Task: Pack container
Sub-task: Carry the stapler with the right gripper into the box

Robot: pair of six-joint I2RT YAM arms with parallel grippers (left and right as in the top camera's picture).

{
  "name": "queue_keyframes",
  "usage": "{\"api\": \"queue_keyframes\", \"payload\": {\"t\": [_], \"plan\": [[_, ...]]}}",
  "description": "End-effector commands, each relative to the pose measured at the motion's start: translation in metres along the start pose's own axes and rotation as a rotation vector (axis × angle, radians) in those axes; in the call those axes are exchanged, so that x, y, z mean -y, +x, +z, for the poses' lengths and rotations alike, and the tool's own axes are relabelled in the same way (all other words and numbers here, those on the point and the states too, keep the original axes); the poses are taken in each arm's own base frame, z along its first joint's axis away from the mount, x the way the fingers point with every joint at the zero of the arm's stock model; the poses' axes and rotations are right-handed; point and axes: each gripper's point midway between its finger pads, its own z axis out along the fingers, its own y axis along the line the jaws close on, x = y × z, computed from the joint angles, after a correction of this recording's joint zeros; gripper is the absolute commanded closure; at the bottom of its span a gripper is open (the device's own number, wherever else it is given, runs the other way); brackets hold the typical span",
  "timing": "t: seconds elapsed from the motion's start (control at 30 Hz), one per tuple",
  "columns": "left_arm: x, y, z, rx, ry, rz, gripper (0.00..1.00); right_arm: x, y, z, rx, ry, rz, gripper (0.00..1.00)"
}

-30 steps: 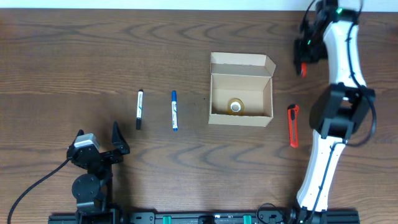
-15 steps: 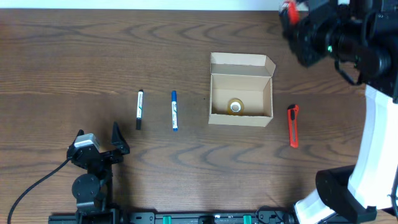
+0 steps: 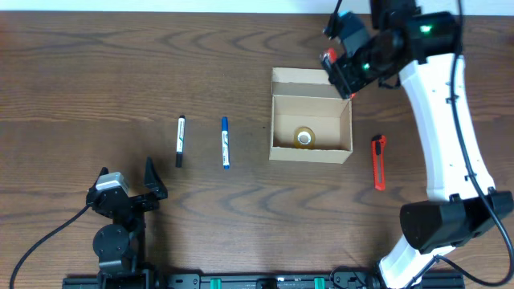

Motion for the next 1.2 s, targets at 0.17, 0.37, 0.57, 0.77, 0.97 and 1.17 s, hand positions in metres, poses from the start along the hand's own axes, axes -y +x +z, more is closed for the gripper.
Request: {"api": "queue_keyframes", "payload": {"t": [0.17, 0.37, 0.57, 0.77, 0.97, 1.17], "plan": [[-0.003, 0.018, 0.001, -0.057, -0.008, 0.006, 0.05, -0.028, 0.040, 0.064, -0.139, -0.103, 0.018, 0.98], [-0.003, 0.018, 0.001, -0.057, -0.008, 0.006, 0.05, -0.041, 0.058, 0.098, -0.175, -0.132, 0.017, 0.98], [-0.003, 0.018, 0.001, -0.057, -0.008, 0.006, 0.05, -0.043, 0.070, 0.116, -0.189, -0.137, 0.019, 0.98], [-0.003, 0.018, 0.001, -0.057, -0.008, 0.006, 0.05, -0.042, 0.076, 0.129, -0.187, -0.137, 0.019, 0.98], [-0.003, 0.018, 0.001, -0.057, -0.008, 0.006, 0.05, -0.039, 0.073, 0.141, -0.175, -0.133, 0.016, 0.98], [-0.003, 0.018, 0.001, -0.057, -0.008, 0.006, 0.05, -0.036, 0.084, 0.171, -0.236, -0.150, 0.030, 0.99]]}}
